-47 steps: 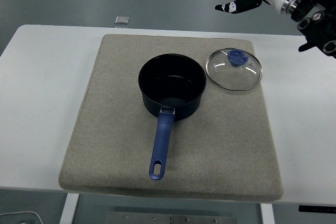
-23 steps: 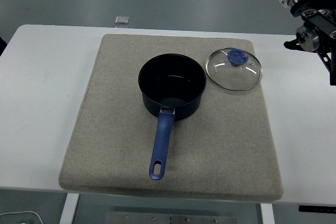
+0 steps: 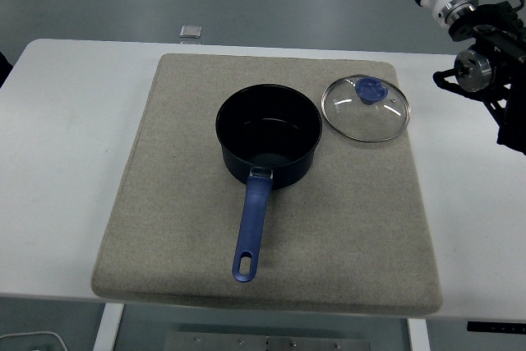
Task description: Lift the pot lid and place it to the right of the pot.
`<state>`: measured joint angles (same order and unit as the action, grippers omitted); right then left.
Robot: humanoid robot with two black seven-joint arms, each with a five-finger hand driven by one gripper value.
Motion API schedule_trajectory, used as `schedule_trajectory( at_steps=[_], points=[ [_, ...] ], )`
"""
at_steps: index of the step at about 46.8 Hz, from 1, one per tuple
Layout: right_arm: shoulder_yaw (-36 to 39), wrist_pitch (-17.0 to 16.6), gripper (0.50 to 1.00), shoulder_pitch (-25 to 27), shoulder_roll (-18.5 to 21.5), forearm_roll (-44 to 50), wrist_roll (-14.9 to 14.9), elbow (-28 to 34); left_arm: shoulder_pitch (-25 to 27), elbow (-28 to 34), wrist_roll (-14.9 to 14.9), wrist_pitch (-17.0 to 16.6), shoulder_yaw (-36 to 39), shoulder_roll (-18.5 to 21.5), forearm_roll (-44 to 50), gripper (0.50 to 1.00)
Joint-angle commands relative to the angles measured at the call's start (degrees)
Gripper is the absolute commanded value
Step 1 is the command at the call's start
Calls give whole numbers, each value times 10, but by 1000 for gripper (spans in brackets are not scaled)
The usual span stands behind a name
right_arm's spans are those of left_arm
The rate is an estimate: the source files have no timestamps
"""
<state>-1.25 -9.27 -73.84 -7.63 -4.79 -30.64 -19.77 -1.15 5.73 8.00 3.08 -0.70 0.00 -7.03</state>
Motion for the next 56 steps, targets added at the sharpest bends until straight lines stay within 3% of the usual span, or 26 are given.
schedule_trajectory(
  at_steps=[1, 9, 17, 29, 56],
  points=[
    [2, 1, 893, 5, 2, -2, 1, 0, 0, 0, 0, 0, 0, 0, 0, 1000],
    [2, 0, 893, 18, 9, -55, 3, 0, 0, 0, 0, 0, 0, 0, 0, 1000],
    [1, 2, 895, 23, 10, -161, 44, 0, 0, 0, 0, 0, 0, 0, 0, 1000],
    [6, 7, 897, 40, 24, -247, 45, 0, 0, 1, 0, 0, 0, 0, 0, 1000],
    [16, 8, 901, 48, 25, -256, 36, 2, 0, 0, 0, 0, 0, 0, 0, 1000]
  ],
)
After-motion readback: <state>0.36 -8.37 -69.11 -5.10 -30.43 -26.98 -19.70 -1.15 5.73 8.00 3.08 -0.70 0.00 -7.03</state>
